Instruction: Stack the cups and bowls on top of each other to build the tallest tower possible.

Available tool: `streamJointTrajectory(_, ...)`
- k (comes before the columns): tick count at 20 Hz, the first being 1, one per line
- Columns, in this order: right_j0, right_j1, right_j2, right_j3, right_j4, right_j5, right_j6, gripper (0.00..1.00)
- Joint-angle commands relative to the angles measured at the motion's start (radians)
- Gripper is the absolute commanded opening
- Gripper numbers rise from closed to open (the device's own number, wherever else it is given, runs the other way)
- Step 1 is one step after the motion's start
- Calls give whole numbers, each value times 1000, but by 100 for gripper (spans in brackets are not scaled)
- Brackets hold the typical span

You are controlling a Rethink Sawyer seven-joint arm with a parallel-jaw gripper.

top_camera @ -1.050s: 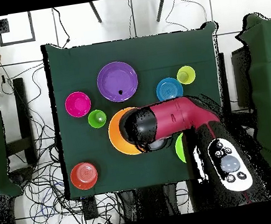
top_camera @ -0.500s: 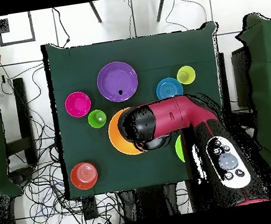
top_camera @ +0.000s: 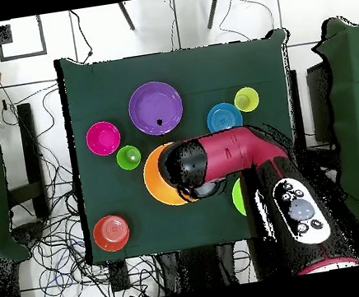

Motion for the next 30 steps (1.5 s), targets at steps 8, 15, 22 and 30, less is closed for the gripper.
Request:
streamJointTrajectory(8,52,94,-5,-51,-12,14,70,0)
streamJointTrajectory(15,79,111,-18,-65,-19,11,96,0)
streamJointTrajectory(22,77,130,-23,-62,-13,-22,85,0)
streamJointTrajectory(30,44,151,-9,-46,4,-112,92,0)
